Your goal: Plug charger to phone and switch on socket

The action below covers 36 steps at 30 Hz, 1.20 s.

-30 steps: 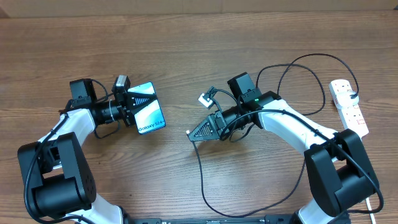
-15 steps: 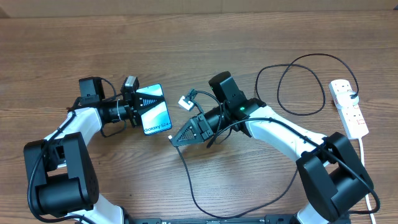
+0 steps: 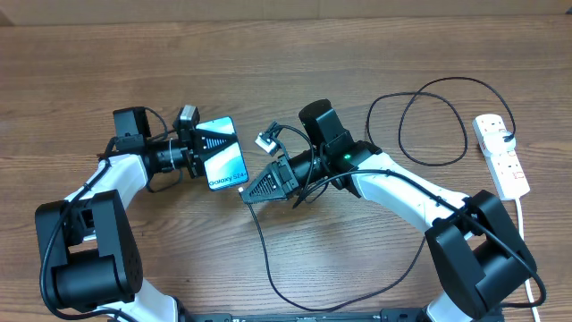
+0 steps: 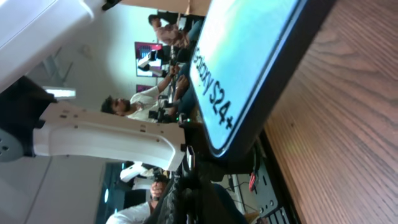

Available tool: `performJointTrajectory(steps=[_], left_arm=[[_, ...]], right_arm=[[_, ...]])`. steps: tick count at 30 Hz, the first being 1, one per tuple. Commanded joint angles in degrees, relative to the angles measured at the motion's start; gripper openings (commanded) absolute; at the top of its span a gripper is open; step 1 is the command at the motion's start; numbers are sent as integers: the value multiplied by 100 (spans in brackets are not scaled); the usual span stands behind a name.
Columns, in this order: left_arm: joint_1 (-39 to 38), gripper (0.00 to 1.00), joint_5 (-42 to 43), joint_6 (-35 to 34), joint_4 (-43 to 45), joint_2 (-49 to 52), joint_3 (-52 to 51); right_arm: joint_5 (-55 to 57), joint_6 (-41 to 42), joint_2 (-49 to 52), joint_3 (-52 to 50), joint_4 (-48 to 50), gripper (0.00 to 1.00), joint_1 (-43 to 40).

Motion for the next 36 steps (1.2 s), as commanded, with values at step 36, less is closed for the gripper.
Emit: performJointTrajectory(steps=[36], left_arm=[[-197,4,81,-133,741,-181,142]], right_arm=[[999,828,17,133,557,4,149]])
